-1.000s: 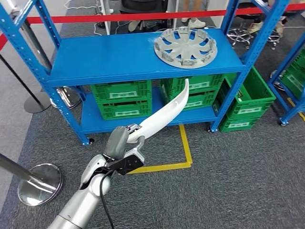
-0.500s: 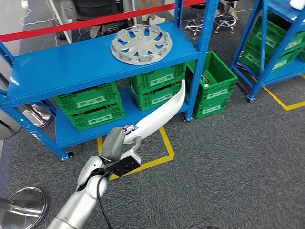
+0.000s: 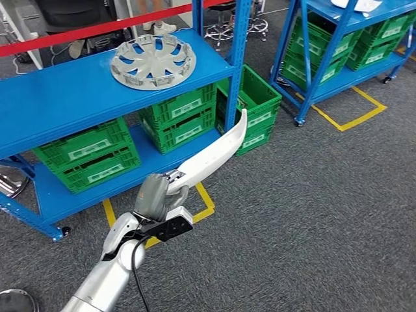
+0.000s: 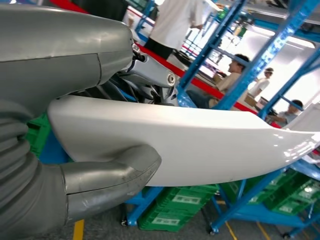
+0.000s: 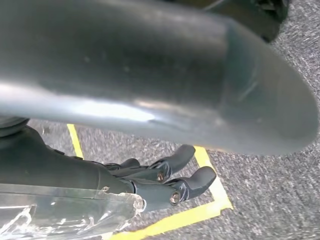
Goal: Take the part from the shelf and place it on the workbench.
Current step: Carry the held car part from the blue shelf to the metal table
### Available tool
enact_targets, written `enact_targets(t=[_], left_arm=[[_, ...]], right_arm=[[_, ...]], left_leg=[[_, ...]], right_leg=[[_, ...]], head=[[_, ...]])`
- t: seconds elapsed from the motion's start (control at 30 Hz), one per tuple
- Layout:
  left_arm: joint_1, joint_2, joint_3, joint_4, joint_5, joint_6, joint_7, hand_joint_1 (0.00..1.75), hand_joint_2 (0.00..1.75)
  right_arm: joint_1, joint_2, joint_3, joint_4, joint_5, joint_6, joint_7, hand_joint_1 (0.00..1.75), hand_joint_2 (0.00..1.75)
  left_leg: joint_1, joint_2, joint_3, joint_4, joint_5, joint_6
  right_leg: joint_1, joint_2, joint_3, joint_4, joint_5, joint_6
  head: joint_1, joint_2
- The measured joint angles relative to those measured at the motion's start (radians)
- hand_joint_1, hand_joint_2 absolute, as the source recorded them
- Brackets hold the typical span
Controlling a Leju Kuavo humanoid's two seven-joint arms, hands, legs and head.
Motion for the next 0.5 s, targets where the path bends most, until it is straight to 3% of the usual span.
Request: enact_targets(t=[0.07, 0.1, 0.13, 0.17, 0.23, 0.27, 0.3, 0.37, 0.43, 0.5], left_arm=[[0.005, 0.004, 0.001, -0.001, -0.012, 0.009, 0.003, 1.75, 1.75], [0.007, 0.006, 0.001, -0.001, -0.016, 0.012, 0.004, 1.75, 1.75], [0.008, 0.007, 0.001, -0.001, -0.018, 0.015, 0.004, 1.75, 1.75], [0.008, 0.007, 0.001, -0.001, -0.020, 0.017, 0.004, 1.75, 1.75], [0.007, 0.009, 0.001, -0.003, -0.023, 0.018, 0.005, 1.75, 1.75], [0.007, 0.010, 0.001, -0.004, -0.024, 0.019, 0.005, 1.75, 1.75], [0.007, 0.010, 0.001, -0.004, -0.025, 0.019, 0.005, 1.75, 1.75], [0.006, 0.011, 0.001, -0.005, -0.028, 0.020, 0.007, 1.75, 1.75], [0.005, 0.011, 0.001, -0.006, -0.030, 0.021, 0.009, 1.75, 1.75], [0.006, 0.014, 0.001, -0.007, -0.030, 0.022, 0.010, 1.75, 1.75]], right_arm=[[-0.004, 0.000, 0.000, 0.000, 0.002, 0.000, -0.001, 0.00, 0.00], [-0.004, 0.000, 0.000, 0.000, 0.002, 0.000, -0.002, 0.00, 0.00], [-0.003, 0.000, 0.000, 0.000, 0.002, 0.000, -0.002, 0.00, 0.00], [-0.003, 0.000, 0.000, 0.000, 0.002, 0.000, -0.003, 0.00, 0.00], [-0.006, 0.000, -0.001, 0.000, 0.002, 0.000, -0.005, 0.00, 0.00], [-0.008, 0.000, -0.001, 0.000, 0.002, 0.000, -0.006, 0.00, 0.00], [-0.009, 0.000, -0.001, 0.000, 0.002, 0.000, -0.006, 0.00, 0.00], [-0.008, 0.000, -0.002, 0.000, 0.002, 0.000, -0.006, 0.00, 0.00], [-0.006, 0.000, -0.003, 0.000, 0.002, 0.000, -0.006, 0.00, 0.00], [-0.008, 0.000, -0.004, 0.000, 0.002, 0.000, -0.006, 0.00, 0.00]], left_leg=[[-0.005, 0.034, 0.000, 0.000, -0.001, 0.003], [-0.007, 0.049, 0.000, 0.000, -0.002, 0.004], [-0.008, 0.063, 0.000, 0.001, -0.002, 0.004], [-0.008, 0.075, 0.002, 0.001, -0.003, 0.002], [-0.012, 0.097, 0.005, 0.003, -0.007, -0.004], [-0.015, 0.107, 0.006, 0.004, -0.009, -0.009], [-0.018, 0.115, 0.007, 0.005, -0.009, -0.013], [-0.018, 0.130, 0.008, 0.003, -0.010, -0.024], [-0.014, 0.098, -0.001, 0.024, -0.032, -0.036], [-0.011, 0.042, -0.044, 0.120, -0.091, -0.043]], right_leg=[[0.000, -0.029, -0.055, 0.130, -0.055, 0.002], [0.000, -0.032, -0.061, 0.153, -0.059, 0.002], [0.000, -0.036, -0.044, 0.132, -0.044, 0.000], [0.001, -0.044, -0.007, 0.073, -0.016, -0.002], [0.007, -0.086, 0.078, -0.071, 0.032, -0.010], [0.010, -0.099, 0.103, -0.115, 0.043, -0.016], [0.013, -0.105, 0.113, -0.133, 0.046, -0.021], [0.014, -0.080, 0.107, -0.135, 0.051, -0.033], [0.009, -0.057, 0.104, -0.139, 0.057, -0.045], [0.004, -0.032, 0.102, -0.142, 0.062, -0.052]], head=[[0.001, 0.000], [0.001, 0.000], [0.001, 0.000], [0.001, 0.000], [0.001, 0.000], [0.000, 0.000], [-0.002, 0.000], [-0.004, 0.000], [-0.005, 0.000], [-0.008, 0.000]])
